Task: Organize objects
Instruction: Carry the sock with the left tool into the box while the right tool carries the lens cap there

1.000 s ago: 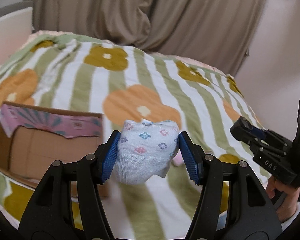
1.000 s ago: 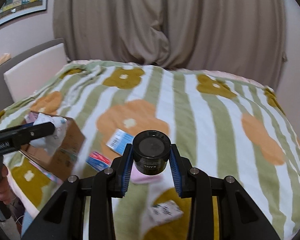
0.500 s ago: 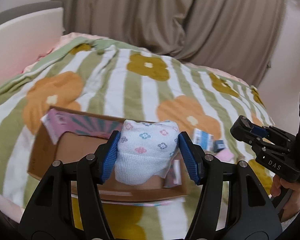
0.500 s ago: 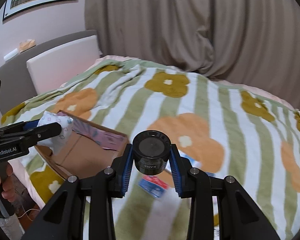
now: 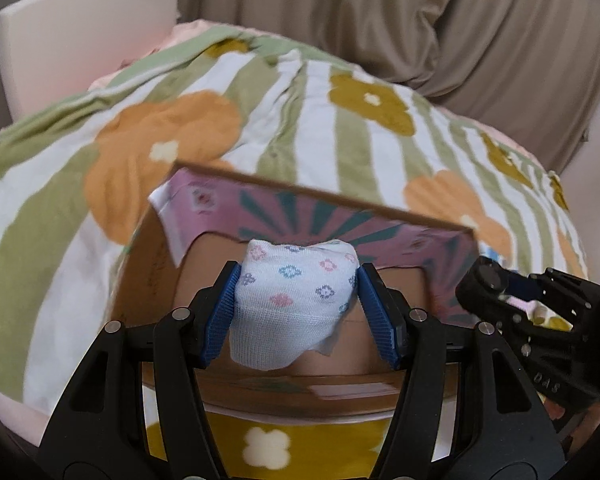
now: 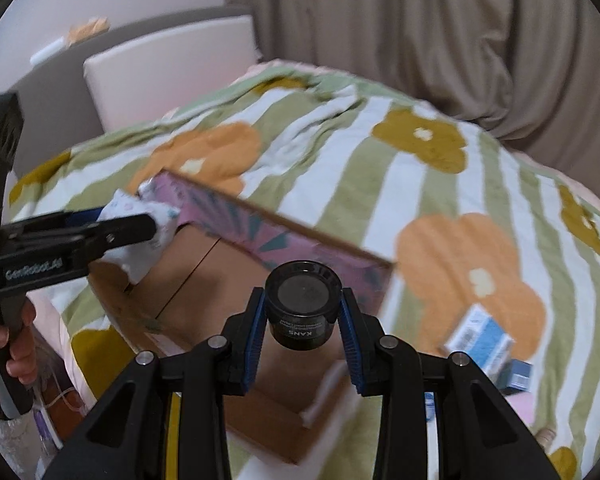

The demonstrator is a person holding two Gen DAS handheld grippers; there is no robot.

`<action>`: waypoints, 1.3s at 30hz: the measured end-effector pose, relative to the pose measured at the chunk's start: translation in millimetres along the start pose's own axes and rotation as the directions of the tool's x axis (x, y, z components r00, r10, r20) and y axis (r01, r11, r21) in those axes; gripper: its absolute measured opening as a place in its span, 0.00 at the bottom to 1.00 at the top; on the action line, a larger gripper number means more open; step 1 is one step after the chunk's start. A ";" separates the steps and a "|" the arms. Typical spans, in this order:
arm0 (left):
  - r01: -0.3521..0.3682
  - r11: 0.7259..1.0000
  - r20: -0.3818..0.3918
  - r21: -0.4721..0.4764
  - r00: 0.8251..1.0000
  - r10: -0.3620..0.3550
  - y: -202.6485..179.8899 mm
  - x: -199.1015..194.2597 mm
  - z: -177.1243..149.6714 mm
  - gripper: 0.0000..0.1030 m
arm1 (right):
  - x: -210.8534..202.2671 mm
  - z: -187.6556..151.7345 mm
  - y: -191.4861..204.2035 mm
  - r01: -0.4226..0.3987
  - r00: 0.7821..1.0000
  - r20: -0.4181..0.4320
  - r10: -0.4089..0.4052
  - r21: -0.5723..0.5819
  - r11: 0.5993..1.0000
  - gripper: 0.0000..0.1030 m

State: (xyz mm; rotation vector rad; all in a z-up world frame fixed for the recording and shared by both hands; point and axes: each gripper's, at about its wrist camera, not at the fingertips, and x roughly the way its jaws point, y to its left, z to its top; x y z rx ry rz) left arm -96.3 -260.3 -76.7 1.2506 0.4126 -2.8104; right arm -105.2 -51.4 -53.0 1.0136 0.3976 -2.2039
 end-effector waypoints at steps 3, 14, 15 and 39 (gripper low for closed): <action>-0.021 1.000 -0.026 -0.018 0.999 0.021 15.1 15.9 -7.0 0.55 | 20.7 -4.9 13.0 -0.019 0.999 -0.041 0.018 -0.025 0.999 0.32; -0.041 0.999 -0.072 -0.006 0.997 0.041 27.8 45.7 -17.2 0.55 | 59.7 -12.8 28.4 -0.045 0.993 -0.108 0.039 -0.054 0.998 0.32; -0.045 0.999 -0.073 -0.002 0.996 0.045 27.4 46.5 -17.8 0.55 | 60.8 -12.4 28.5 -0.047 0.993 -0.112 0.041 -0.054 0.997 0.32; -0.048 0.999 0.004 -0.008 0.999 0.048 14.2 7.6 -15.3 1.00 | 37.7 -24.7 36.0 -0.052 0.994 -0.098 0.046 -0.065 0.997 0.83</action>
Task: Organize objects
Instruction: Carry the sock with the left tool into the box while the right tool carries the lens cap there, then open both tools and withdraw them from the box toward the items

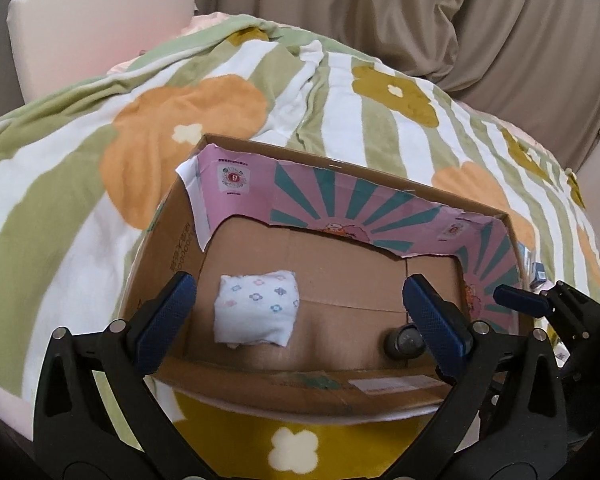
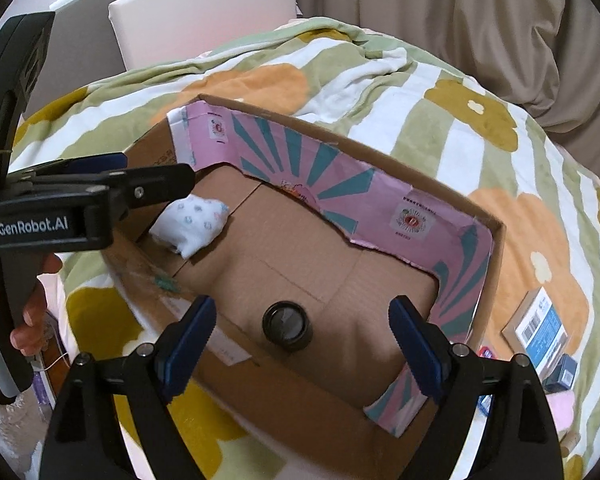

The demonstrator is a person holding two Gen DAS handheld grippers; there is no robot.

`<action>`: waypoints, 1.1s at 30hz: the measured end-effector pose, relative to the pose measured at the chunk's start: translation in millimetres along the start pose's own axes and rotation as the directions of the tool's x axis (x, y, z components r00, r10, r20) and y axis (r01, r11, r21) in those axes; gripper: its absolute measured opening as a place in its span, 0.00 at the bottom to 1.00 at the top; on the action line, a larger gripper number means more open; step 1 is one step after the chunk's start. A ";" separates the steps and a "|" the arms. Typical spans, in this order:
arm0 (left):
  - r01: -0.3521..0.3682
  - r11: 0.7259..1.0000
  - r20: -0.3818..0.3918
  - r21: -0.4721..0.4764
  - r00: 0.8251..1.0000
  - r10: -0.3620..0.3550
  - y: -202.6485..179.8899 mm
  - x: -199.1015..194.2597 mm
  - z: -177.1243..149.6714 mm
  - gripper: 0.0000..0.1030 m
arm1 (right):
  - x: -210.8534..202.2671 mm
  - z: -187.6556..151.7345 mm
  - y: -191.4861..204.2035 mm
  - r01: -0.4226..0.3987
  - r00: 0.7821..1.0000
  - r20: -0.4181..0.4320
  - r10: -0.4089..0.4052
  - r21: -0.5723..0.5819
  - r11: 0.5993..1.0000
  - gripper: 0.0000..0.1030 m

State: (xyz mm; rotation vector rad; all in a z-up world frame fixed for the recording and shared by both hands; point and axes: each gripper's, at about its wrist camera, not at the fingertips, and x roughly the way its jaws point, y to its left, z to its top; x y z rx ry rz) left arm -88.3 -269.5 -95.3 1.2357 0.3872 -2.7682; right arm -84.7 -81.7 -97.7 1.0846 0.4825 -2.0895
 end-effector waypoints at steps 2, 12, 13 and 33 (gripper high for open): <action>0.004 1.000 0.009 -0.004 1.000 -0.004 -0.8 -6.3 1.3 1.00 | -4.2 -0.6 1.4 0.001 1.000 0.009 -0.001 0.001 1.000 0.83; 0.013 1.000 0.047 0.002 0.999 -0.014 -17.9 -37.5 -1.3 1.00 | -33.2 -5.6 1.4 0.001 0.999 0.054 -0.002 0.020 1.000 0.83; 0.014 1.000 0.044 0.003 0.999 -0.014 -20.3 -38.8 -1.7 1.00 | -36.2 -6.8 0.2 0.000 0.998 0.059 -0.001 0.025 1.000 0.83; 0.108 0.989 0.034 0.099 0.993 -0.111 -121.3 -55.4 -0.4 1.00 | -116.1 -46.7 -66.9 0.118 0.985 0.111 -0.129 0.101 0.988 0.83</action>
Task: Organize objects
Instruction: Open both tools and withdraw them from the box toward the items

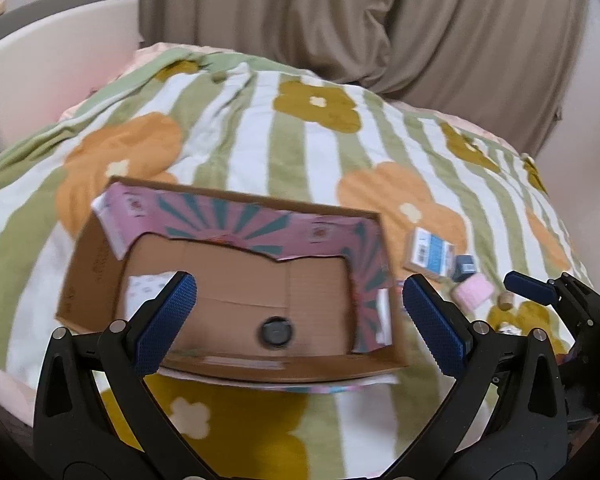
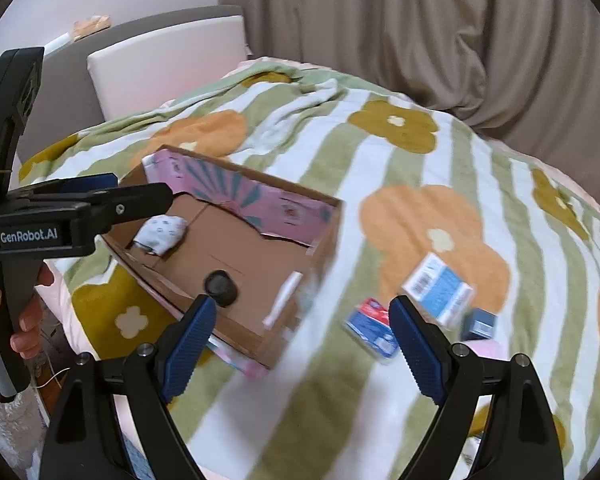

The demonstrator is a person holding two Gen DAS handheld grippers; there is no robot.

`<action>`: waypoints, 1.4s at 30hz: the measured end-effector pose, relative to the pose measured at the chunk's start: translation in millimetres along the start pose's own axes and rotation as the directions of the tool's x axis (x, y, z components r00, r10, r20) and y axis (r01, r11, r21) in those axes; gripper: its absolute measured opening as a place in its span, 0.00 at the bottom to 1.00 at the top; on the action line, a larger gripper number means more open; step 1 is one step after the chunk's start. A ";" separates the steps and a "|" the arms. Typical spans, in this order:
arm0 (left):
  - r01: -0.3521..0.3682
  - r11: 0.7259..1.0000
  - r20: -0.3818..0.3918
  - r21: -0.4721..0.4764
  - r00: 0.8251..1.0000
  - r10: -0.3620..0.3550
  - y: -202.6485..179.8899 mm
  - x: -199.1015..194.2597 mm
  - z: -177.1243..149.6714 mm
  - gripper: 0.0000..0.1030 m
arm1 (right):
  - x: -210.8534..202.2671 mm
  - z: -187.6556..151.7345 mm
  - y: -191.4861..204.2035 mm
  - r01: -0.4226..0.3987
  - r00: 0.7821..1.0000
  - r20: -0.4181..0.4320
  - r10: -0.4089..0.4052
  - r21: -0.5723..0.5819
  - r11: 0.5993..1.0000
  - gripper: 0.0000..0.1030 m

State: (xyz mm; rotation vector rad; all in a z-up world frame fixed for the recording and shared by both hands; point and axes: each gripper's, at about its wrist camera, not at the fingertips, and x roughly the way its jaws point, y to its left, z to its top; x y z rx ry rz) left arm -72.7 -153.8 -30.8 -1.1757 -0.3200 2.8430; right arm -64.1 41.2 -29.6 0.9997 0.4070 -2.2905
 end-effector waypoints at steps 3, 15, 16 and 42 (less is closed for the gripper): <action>0.020 0.999 0.008 0.030 1.000 -0.020 -22.3 -0.8 5.1 1.00 | -10.4 -3.3 -14.4 0.017 1.000 0.008 -0.018 0.014 1.000 0.83; 0.091 0.988 -0.007 0.121 0.996 -0.091 -106.3 5.4 19.5 1.00 | -51.8 -20.6 -76.9 0.040 0.998 0.041 -0.044 0.084 0.996 0.83; 0.089 0.987 -0.016 0.134 0.996 -0.088 -114.2 9.7 18.8 1.00 | -53.6 -22.7 -81.7 0.029 0.999 0.042 -0.034 0.095 0.995 0.83; 0.040 0.959 -0.288 0.282 0.957 0.045 -208.4 137.6 -53.2 1.00 | -36.9 -118.4 -186.9 0.063 0.998 -0.027 -0.059 0.230 0.971 0.99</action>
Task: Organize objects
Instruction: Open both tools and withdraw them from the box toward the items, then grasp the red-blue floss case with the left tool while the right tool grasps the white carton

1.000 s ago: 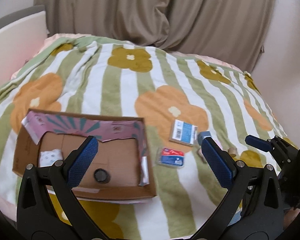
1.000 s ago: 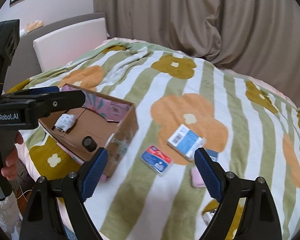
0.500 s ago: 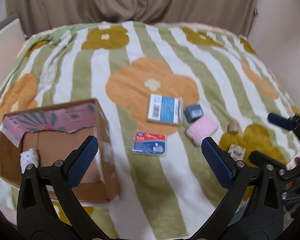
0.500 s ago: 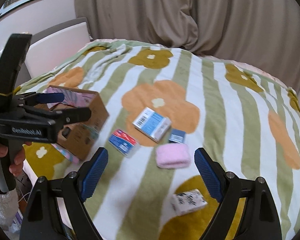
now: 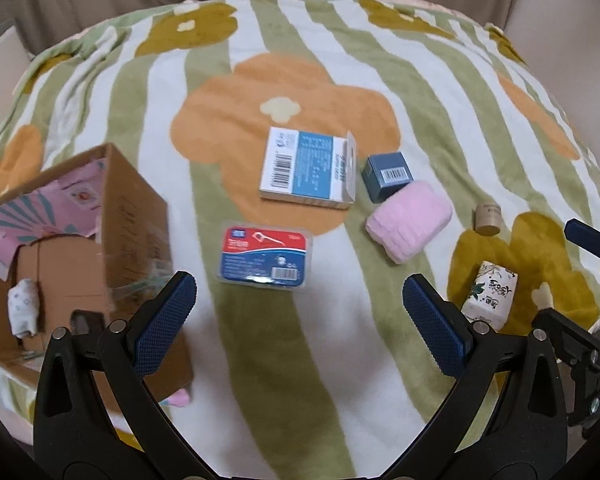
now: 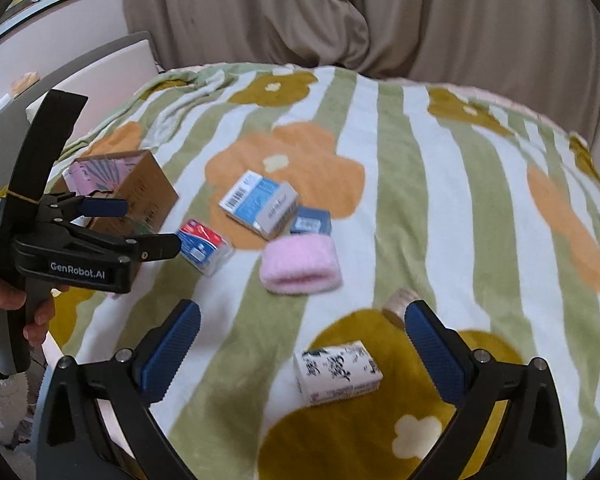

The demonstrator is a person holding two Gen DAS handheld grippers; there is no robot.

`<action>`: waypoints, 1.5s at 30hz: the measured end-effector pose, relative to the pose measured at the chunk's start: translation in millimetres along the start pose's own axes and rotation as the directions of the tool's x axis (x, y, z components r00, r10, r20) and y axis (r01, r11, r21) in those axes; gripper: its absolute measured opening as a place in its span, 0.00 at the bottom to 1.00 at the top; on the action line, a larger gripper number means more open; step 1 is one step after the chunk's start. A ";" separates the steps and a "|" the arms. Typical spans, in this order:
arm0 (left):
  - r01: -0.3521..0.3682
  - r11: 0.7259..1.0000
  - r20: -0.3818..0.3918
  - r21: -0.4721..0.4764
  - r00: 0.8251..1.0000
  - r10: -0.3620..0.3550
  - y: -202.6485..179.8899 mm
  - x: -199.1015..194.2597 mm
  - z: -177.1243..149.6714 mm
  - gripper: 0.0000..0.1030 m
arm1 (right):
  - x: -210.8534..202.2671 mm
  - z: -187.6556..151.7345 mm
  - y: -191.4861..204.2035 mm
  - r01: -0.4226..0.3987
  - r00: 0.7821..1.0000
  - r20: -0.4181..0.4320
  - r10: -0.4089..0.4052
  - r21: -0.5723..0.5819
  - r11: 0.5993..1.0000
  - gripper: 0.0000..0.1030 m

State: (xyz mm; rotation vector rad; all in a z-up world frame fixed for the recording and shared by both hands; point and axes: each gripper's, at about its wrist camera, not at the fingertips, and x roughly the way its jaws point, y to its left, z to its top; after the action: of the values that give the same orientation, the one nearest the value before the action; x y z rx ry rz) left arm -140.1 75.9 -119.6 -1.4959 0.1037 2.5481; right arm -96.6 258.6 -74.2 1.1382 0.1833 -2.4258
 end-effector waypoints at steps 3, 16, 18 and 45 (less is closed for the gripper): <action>-0.024 0.999 -0.014 0.021 1.000 0.025 -6.1 12.7 1.3 1.00 | 5.4 -7.8 -2.9 -0.005 1.000 -0.011 0.004 -0.011 1.000 0.99; -0.038 0.999 -0.101 -0.018 0.994 0.036 3.3 64.5 6.1 1.00 | 37.4 -28.6 -16.3 0.059 0.997 -0.053 -0.061 -0.050 0.997 0.99; -0.039 0.999 -0.111 -0.019 0.993 0.037 4.1 70.5 6.4 1.00 | 43.2 -31.4 -19.3 0.054 0.996 -0.070 -0.057 -0.047 0.997 0.99; -0.166 0.983 -0.094 0.083 0.980 0.174 2.6 101.5 5.6 1.00 | 74.3 -42.9 -11.2 0.029 0.988 -0.145 -0.050 -0.142 0.989 0.63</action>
State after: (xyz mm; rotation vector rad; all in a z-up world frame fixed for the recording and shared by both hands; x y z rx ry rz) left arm -193.6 86.7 -205.3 -1.6522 0.3519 2.5638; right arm -113.2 256.1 -159.1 1.2615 0.4197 -2.3209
